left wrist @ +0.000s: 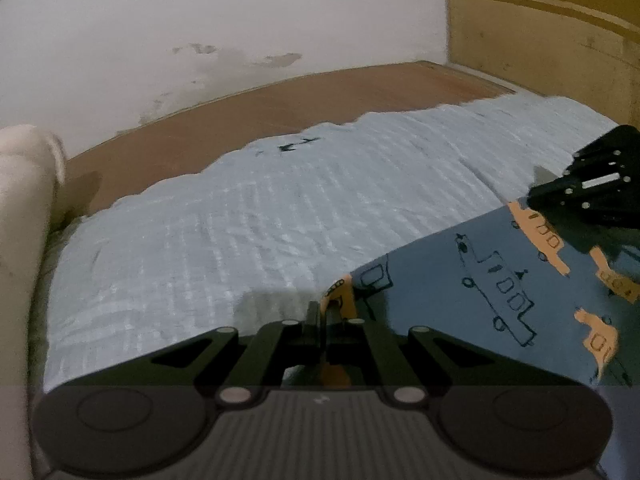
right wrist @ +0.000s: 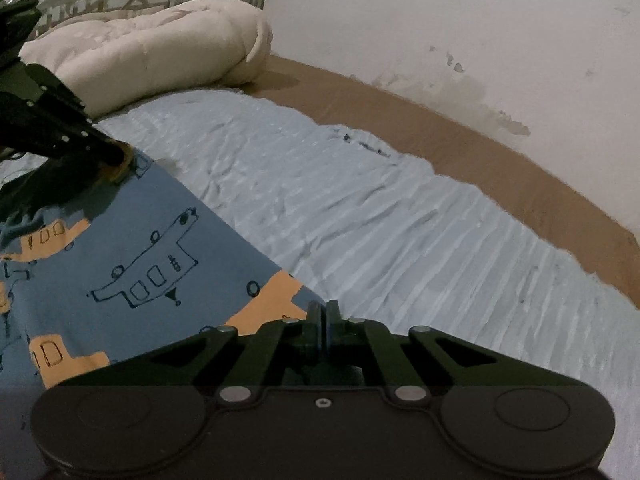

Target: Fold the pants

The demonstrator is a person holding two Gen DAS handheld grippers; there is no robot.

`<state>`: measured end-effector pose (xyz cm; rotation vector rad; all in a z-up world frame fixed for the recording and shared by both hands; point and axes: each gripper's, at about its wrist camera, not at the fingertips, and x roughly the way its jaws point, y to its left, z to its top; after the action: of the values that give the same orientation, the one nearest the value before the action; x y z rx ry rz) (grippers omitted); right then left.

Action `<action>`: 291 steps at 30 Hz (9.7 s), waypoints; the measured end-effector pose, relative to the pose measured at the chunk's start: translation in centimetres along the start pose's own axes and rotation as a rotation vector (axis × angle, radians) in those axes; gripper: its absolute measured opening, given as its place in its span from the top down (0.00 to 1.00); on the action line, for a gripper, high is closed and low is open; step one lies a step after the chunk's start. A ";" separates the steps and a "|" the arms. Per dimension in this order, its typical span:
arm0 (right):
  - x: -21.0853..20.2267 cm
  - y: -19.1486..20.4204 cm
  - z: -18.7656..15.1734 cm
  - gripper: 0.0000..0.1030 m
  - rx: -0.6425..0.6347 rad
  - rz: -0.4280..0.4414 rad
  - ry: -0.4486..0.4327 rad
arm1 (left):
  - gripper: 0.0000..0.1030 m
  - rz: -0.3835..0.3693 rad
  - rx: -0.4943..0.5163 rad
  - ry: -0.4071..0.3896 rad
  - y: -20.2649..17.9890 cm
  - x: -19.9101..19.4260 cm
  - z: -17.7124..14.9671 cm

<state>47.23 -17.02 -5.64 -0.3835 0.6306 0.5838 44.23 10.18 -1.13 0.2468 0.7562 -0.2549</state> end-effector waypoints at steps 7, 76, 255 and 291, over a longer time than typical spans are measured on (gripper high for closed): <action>1.8 0.9 3.6 1.00 -0.069 -0.084 -0.066 | 0.99 0.147 -0.172 -0.045 2.4 1.0 1.1; -22.7 22.1 -14.6 1.00 -0.213 -0.187 -0.262 | 1.00 0.092 0.087 -0.346 -10.1 -19.0 -19.8; -25.0 4.8 -27.0 0.01 0.420 -0.312 -0.185 | 0.01 0.340 -0.164 -0.080 -14.7 -12.9 -15.5; -27.4 6.0 -28.6 0.01 0.430 -0.350 -0.242 | 0.01 0.423 -0.115 -0.023 -17.2 -11.3 -12.6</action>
<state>13.02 -37.38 -10.28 -0.0129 0.4269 0.1467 22.86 -0.52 -4.30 0.2874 0.6753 0.1861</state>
